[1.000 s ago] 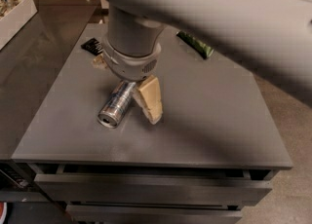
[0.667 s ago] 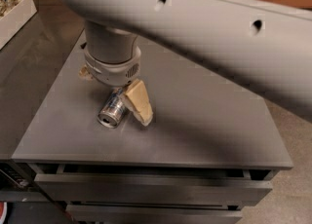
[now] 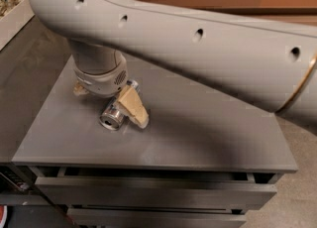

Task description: Pick redbull can

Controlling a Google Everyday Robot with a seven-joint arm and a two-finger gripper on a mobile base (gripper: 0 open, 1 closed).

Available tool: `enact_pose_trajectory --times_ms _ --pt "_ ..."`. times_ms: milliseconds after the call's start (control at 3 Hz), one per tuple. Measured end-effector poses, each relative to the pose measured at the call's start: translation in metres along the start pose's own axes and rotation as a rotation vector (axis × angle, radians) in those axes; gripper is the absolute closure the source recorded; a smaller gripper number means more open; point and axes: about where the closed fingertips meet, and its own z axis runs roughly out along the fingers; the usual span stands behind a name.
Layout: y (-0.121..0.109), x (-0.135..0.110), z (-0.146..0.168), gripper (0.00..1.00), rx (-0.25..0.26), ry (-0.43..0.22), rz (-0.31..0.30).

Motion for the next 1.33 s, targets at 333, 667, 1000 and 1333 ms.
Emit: enact_pose_trajectory --times_ms 333,667,1000,1333 --pt "-0.004 0.011 0.006 0.0 -0.021 0.006 -0.007" --pt "-0.008 0.023 0.009 0.0 -0.029 0.014 -0.016" --pt "-0.011 0.031 0.013 0.07 -0.041 0.019 -0.021" --pt "-0.01 0.034 0.019 0.25 -0.059 0.018 -0.026"
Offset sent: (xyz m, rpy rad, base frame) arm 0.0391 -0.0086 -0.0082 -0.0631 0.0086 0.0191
